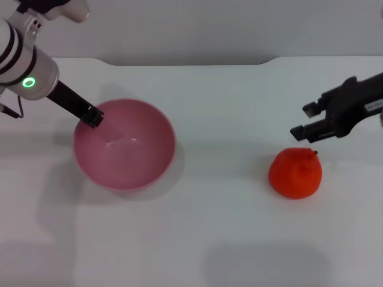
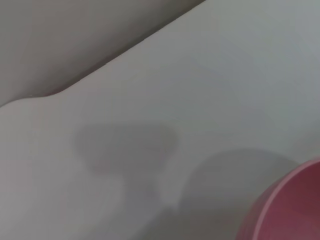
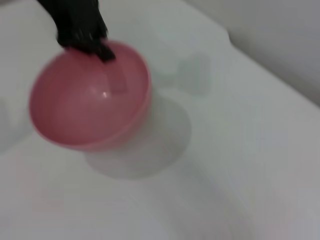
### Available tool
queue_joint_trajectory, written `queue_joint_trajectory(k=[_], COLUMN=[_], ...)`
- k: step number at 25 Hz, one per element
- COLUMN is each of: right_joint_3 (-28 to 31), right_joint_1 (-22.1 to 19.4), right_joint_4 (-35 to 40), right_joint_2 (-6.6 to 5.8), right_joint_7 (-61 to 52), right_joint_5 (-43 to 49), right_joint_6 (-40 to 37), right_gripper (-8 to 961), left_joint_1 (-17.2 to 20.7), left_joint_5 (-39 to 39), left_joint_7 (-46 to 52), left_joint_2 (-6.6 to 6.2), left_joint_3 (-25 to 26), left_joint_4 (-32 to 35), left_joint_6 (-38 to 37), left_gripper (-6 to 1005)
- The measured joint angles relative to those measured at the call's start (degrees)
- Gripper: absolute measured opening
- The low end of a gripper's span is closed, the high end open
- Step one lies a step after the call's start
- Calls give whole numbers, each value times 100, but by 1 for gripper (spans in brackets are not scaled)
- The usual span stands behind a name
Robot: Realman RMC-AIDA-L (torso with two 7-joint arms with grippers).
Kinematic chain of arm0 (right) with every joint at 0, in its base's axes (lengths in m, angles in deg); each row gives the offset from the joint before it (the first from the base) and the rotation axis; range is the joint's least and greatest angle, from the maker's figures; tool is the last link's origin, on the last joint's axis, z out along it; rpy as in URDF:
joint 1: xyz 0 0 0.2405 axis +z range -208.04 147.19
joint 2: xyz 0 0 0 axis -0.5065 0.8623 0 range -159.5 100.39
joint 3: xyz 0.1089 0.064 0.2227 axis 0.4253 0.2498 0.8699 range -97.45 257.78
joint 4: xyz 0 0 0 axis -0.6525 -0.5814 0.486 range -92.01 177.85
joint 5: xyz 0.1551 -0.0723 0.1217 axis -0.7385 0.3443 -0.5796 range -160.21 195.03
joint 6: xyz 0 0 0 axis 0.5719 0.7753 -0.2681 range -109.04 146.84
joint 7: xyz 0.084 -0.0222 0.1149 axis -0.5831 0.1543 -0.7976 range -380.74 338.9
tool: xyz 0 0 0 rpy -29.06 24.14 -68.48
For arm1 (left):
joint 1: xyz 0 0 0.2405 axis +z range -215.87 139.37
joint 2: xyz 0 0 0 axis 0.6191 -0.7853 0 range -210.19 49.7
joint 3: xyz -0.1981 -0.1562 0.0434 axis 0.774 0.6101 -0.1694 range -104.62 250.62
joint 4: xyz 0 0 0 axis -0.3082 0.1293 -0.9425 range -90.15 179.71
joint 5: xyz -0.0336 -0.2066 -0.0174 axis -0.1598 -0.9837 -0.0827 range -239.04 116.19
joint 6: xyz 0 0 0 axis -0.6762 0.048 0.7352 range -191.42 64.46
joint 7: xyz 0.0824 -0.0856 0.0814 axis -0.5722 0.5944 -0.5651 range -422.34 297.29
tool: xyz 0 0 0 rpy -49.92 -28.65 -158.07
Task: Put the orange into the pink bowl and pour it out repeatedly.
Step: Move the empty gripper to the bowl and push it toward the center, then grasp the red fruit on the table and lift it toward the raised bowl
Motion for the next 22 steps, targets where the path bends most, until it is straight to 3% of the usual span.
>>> queue_joint_trajectory(k=[22], right_joint_3=[-320], right_joint_1=[-10], right_joint_4=[-1668], right_joint_2=[-7], right_joint_7=[-31], right_joint_5=[513], right_joint_6=[1378], right_gripper=[592], left_joint_1=[-416], left_joint_5=[10], left_joint_7=[311], left_joint_2=[27], left_joint_3=[89], left_joint_4=[40], left_joint_6=[-386], left_gripper=[46])
